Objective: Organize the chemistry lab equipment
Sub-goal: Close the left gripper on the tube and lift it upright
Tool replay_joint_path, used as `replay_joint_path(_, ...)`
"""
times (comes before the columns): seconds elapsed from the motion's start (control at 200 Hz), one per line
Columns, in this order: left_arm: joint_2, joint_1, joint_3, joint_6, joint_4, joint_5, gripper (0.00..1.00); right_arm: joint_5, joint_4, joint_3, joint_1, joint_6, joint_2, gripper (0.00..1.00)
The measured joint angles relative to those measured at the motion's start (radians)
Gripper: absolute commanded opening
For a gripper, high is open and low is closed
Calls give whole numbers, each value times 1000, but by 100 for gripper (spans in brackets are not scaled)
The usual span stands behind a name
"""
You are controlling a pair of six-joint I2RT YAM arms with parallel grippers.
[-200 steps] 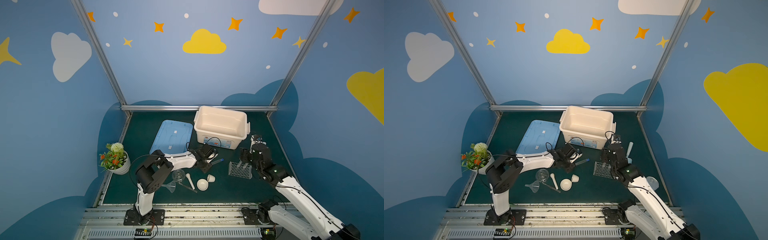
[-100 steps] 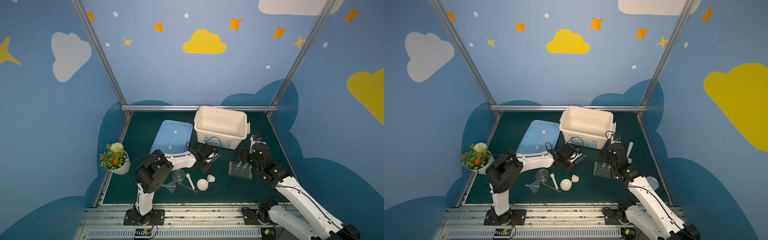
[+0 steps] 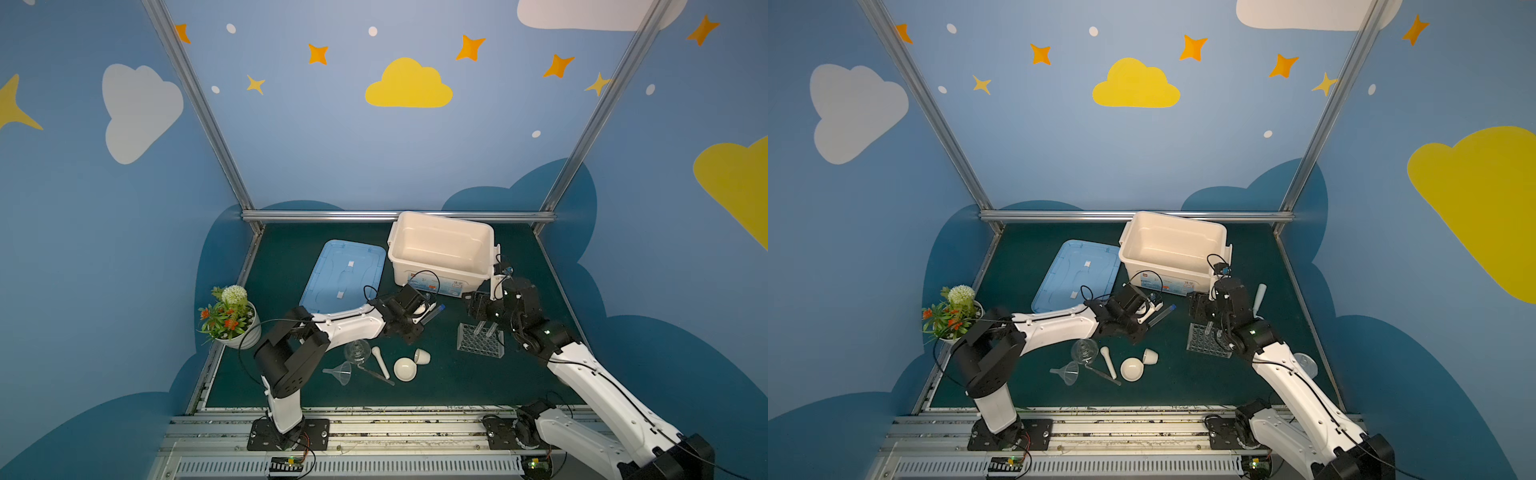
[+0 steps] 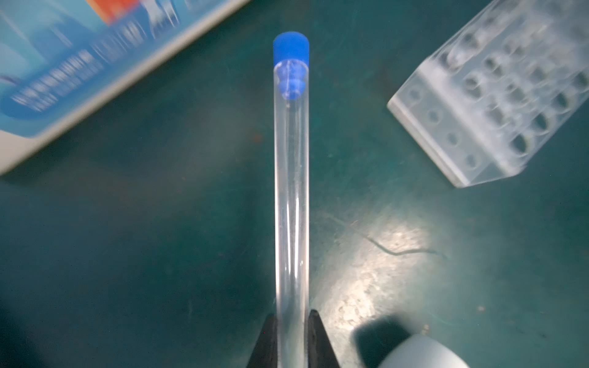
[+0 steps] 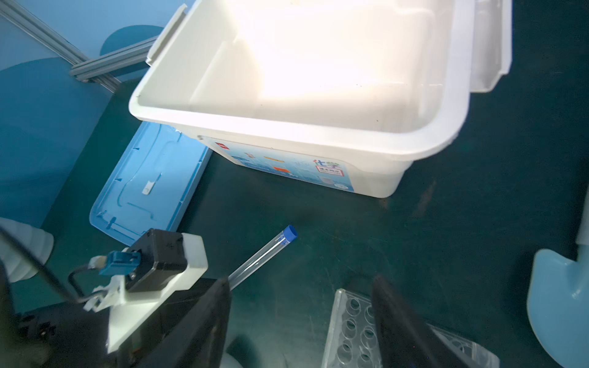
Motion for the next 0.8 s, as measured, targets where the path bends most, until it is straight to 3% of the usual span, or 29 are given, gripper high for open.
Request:
replay_joint_path(0.435, -161, -1, -68, 2, 94, 34, 17, -217, 49, 26, -48, 77, 95, 67)
replay_joint_path(0.801, -207, -4, -114, 8, 153, 79, 18, -351, 97, 26, -90, 146, 132, 63)
